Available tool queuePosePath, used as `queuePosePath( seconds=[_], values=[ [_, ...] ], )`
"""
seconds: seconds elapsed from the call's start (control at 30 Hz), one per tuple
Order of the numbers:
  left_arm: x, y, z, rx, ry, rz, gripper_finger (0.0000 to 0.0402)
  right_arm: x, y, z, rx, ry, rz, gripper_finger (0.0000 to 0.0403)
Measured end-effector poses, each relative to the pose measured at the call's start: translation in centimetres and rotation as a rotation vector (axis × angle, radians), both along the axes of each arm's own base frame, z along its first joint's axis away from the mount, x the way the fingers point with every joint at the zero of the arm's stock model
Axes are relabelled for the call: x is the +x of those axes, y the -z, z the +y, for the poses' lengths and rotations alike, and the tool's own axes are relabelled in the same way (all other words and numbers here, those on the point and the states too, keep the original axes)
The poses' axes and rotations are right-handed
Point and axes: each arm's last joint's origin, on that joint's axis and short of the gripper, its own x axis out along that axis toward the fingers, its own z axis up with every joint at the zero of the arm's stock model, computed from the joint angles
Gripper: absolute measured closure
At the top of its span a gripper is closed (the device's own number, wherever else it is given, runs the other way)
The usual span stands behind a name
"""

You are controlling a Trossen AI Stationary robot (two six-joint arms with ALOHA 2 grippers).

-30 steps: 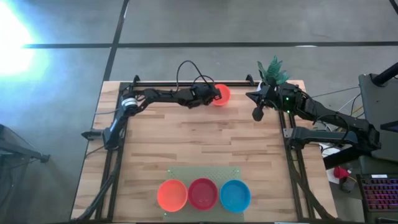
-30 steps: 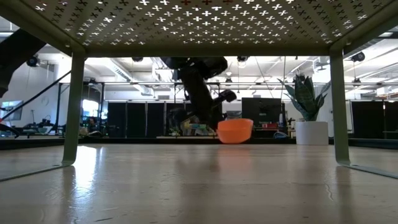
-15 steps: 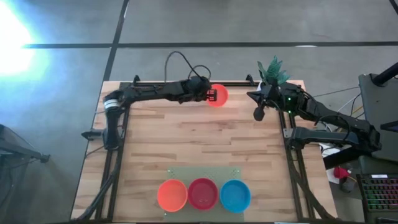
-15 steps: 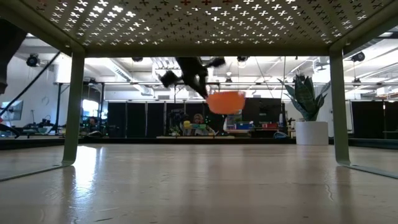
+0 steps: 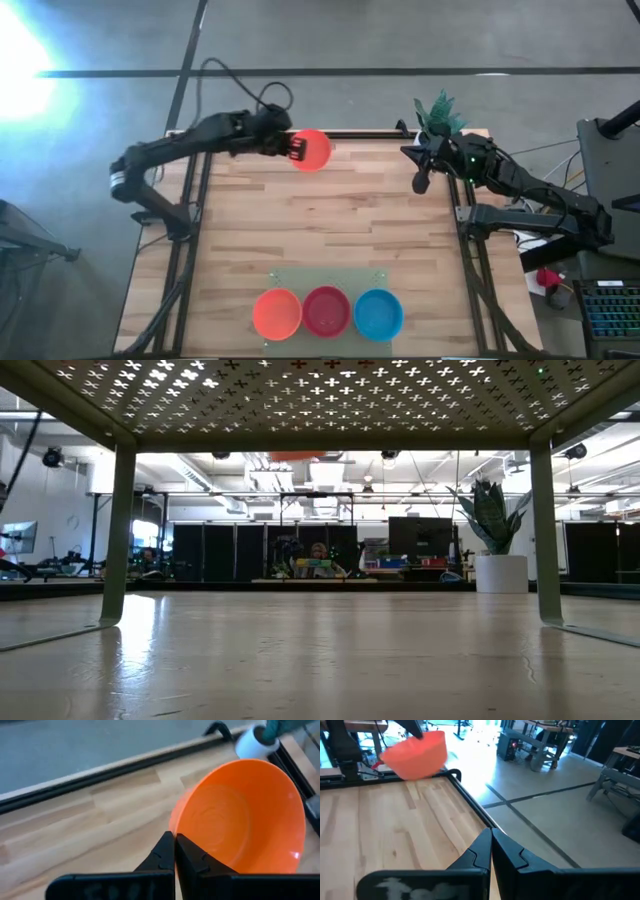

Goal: Pick & Place Mini bowls
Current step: Stack the orange bowl on the orange bowl on the shelf

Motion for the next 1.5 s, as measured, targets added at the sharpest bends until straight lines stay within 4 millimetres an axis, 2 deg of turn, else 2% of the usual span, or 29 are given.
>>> queuePosePath(
  seconds=[0.17, 0.3, 0.6, 0.9, 1.03, 1.17, 1.33, 1.5],
  values=[
    [-3.4, -1.8, -1.9, -0.018, 0.1, 0.028, 0.0401, 0.0, -0.1, 0.2, 0.025, -0.065, -0.017, 0.0394],
    [-5.2, -2.6, -3.5, -0.024, 0.206, 0.054, 0.0401, 0.1, -0.1, 0.4, 0.077, -0.132, -0.041, 0.0394],
    [-8.2, -3.6, -6.9, -0.069, 0.538, 0.075, 0.0401, 0.2, -0.1, 0.9, 0.193, -0.258, -0.086, 0.0394],
    [-10.4, -4.5, -9.7, -0.075, 0.79, 0.045, 0.0401, 0.2, -0.1, 0.9, 0.242, -0.255, -0.104, 0.0394],
    [-10.4, -4.5, -11.1, -0.083, 0.881, 0.049, 0.0401, 0.3, -0.1, 0.9, 0.246, -0.269, -0.105, 0.0394],
    [-9.7, -4.0, -13.0, -0.099, 0.986, 0.08, 0.0401, 0.3, -0.1, 1.2, 0.271, -0.349, -0.108, 0.0394],
    [-7.7, -2.9, -15.8, -0.134, 1.077, 0.135, 0.0402, 0.3, -0.2, 1.6, 0.334, -0.469, -0.118, 0.0394],
    [-5.1, -1.5, -17.9, -0.147, 1.121, 0.159, 0.0402, 0.3, -0.2, 1.7, 0.361, -0.514, -0.12, 0.0394]
  ],
)
